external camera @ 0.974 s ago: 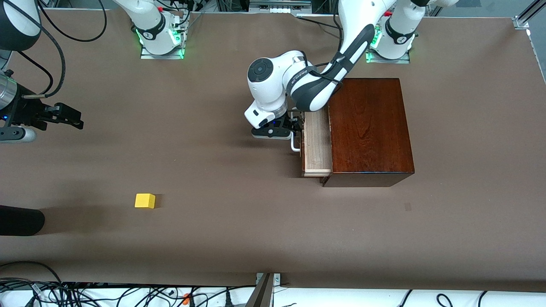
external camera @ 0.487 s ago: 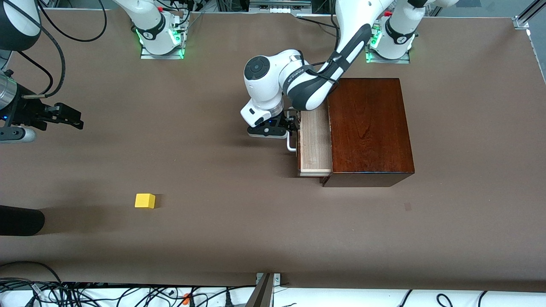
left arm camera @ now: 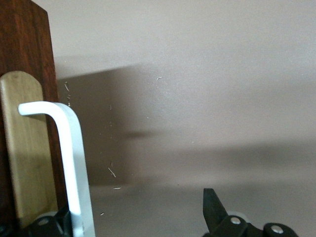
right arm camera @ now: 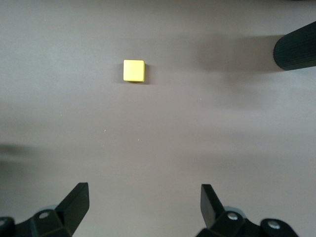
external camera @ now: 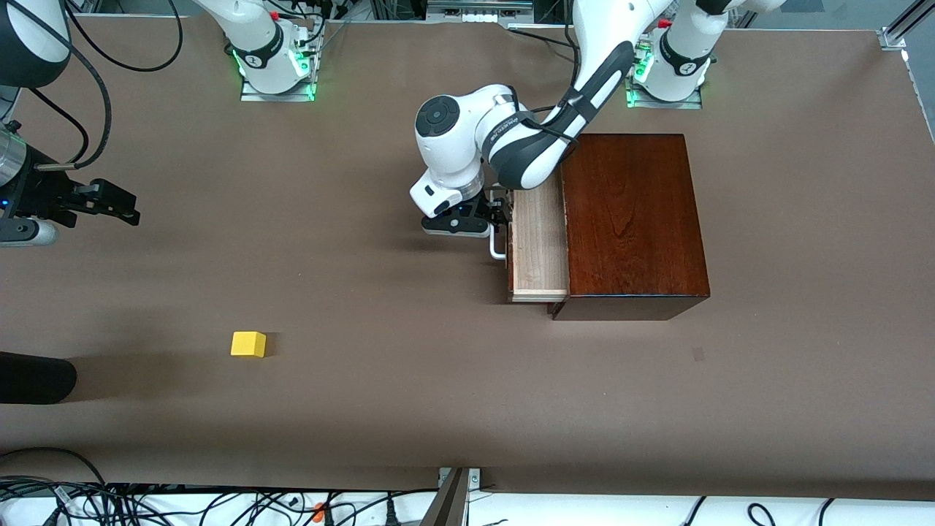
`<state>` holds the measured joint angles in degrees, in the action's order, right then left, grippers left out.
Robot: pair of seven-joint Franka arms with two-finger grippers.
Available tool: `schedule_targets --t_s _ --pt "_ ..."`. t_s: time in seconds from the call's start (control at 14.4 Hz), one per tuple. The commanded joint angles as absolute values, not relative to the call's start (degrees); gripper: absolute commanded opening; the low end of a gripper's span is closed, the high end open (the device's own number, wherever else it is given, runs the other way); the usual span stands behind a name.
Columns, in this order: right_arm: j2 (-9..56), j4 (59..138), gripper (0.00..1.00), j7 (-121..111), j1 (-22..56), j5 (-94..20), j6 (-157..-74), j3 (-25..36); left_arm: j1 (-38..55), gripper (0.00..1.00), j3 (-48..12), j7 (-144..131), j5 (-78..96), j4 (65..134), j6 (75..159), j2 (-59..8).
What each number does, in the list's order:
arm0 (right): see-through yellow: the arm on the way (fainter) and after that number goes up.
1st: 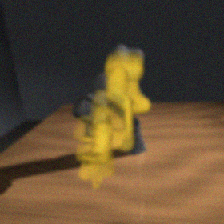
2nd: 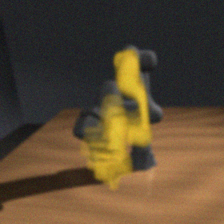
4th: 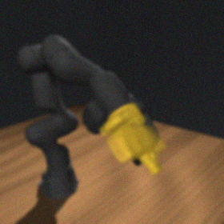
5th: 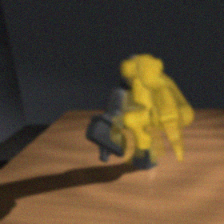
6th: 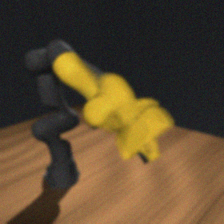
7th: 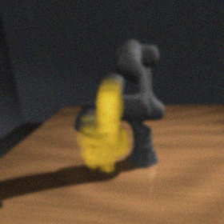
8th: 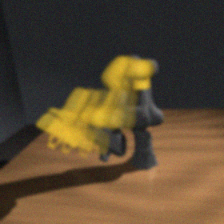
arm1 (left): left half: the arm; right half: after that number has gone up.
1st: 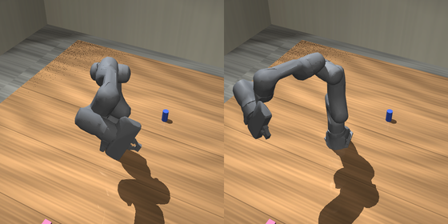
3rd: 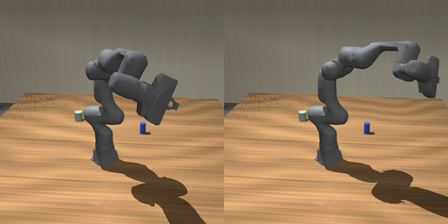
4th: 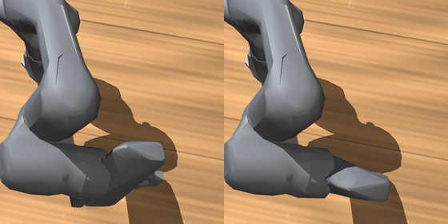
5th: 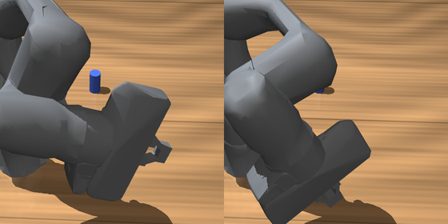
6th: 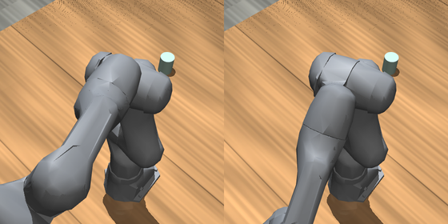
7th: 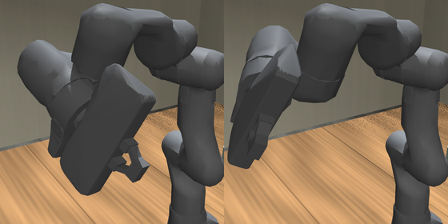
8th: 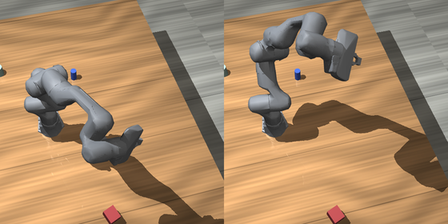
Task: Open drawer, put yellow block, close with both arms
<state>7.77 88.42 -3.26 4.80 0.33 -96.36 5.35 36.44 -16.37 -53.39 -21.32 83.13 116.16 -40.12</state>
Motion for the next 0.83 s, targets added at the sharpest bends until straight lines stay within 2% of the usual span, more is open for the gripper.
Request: schedule_targets --t_s 0.0,0.35,0.56,0.63,0.77 --pt "7.56 88.33 1.00 -3.16 5.01 1.23 -97.12 5.27 36.91 1.00 -16.96 -52.82 -19.25 80.60 112.96 -40.79" --pt "11.60 88.33 1.00 -3.08 5.54 0.27 -101.51 4.83 36.91 1.00 -17.14 -52.73 -20.04 80.33 106.18 -38.85" --pt "14.41 88.24 1.00 -2.12 8.77 0.96 -103.88 4.83 36.57 1.00 -17.14 -50.29 -19.95 75.52 100.23 -37.97" --pt "15.46 87.02 1.00 -1.50 9.14 0.97 -104.06 4.92 36.48 1.00 -16.96 -47.66 -19.52 72.45 96.37 -37.19" --pt "20.62 78.62 1.00 -1.76 9.14 0.62 -101.36 5.01 34.73 1.00 -16.96 -41.69 -18.90 69.18 91.60 -35.35"
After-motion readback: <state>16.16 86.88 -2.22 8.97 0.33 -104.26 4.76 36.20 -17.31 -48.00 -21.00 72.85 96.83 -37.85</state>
